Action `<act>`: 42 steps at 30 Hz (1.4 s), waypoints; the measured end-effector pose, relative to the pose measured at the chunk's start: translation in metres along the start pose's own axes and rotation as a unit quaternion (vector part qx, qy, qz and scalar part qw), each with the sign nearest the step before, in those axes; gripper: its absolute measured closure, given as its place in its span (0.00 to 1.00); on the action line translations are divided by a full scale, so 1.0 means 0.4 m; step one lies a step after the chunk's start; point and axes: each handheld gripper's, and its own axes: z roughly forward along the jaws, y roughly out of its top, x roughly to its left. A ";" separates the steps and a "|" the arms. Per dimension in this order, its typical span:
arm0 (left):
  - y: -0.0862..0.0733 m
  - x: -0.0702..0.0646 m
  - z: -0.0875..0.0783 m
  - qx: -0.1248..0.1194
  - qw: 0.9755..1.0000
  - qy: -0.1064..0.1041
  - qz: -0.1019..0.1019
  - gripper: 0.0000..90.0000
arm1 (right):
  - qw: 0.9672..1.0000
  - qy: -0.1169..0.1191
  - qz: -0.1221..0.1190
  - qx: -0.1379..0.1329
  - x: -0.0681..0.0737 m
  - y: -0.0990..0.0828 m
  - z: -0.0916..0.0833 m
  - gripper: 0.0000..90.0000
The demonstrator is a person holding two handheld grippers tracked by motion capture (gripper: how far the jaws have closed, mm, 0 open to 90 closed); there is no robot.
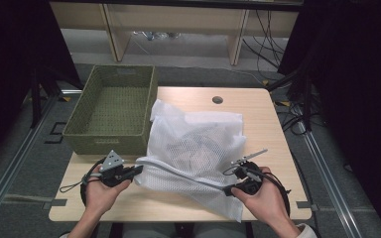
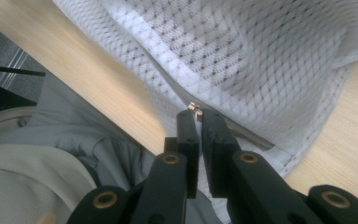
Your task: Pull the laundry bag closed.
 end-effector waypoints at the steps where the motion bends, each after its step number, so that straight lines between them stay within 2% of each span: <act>1: 0.000 0.000 0.000 0.000 1.000 0.001 0.001 0.98 | 1.000 -0.001 0.002 -0.003 -0.001 -0.001 -0.001 0.97; 5: -0.001 0.003 -0.001 0.002 1.000 0.002 0.004 0.98 | 1.000 0.000 0.013 0.002 -0.001 -0.003 -0.005 0.97; 6: -0.001 0.003 -0.001 0.002 1.000 0.002 0.004 0.98 | 1.000 -0.001 0.006 0.001 -0.005 -0.003 -0.005 0.97; 8: -0.002 0.002 0.002 -0.002 1.000 0.000 -0.004 0.98 | 1.000 -0.002 0.011 0.004 -0.004 -0.005 -0.008 0.97; 10: -0.002 0.005 0.001 0.003 1.000 0.001 -0.001 0.98 | 1.000 0.001 0.004 0.000 -0.009 -0.005 -0.010 0.97; 12: -0.003 0.005 0.001 0.003 1.000 0.002 -0.003 0.98 | 1.000 -0.001 0.020 0.004 -0.006 -0.007 -0.012 0.97; 14: -0.003 0.006 0.001 0.003 1.000 0.001 -0.003 0.98 | 1.000 0.001 0.021 0.005 -0.008 -0.008 -0.012 0.97; 16: -0.003 0.008 0.001 0.003 1.000 0.003 0.000 0.98 | 1.000 0.000 0.016 0.008 -0.010 -0.009 -0.011 0.97; 18: -0.005 0.010 0.002 0.004 1.000 0.002 -0.005 0.98 | 1.000 0.000 0.005 0.007 -0.014 -0.009 -0.010 0.97; 24: -0.005 0.015 0.001 0.004 1.000 0.005 -0.003 0.98 | 1.000 -0.001 0.026 0.012 -0.015 -0.012 -0.014 0.97; 25: -0.006 0.014 0.002 0.001 1.000 0.004 -0.007 0.98 | 1.000 -0.003 0.027 0.015 -0.017 -0.012 -0.015 0.97; 26: -0.007 0.014 0.003 0.000 1.000 0.003 -0.011 0.98 | 1.000 -0.005 0.014 0.015 -0.025 -0.013 -0.015 0.97; 28: -0.007 0.015 0.003 0.000 1.000 0.003 -0.012 0.98 | 1.000 -0.005 0.013 0.016 -0.029 -0.015 -0.015 0.97; 30: -0.007 0.016 0.002 0.003 1.000 0.004 -0.009 0.98 | 1.000 -0.007 0.017 0.021 -0.035 -0.017 -0.014 0.97; 32: -0.007 0.017 0.002 0.004 1.000 0.004 -0.010 0.98 | 0.999 -0.015 0.032 0.027 -0.037 -0.019 -0.015 0.97; 33: -0.007 0.017 0.002 0.004 1.000 0.004 -0.010 0.98 | 0.999 -0.014 0.021 0.027 -0.044 -0.021 -0.014 0.97; 40: -0.007 0.021 0.001 0.005 1.000 0.005 -0.007 0.98 | 0.998 -0.028 0.035 0.040 -0.061 -0.030 -0.013 0.97; 42: -0.008 0.020 0.002 0.002 1.000 0.004 -0.016 0.98 | 0.998 -0.030 0.037 0.047 -0.067 -0.032 -0.011 0.97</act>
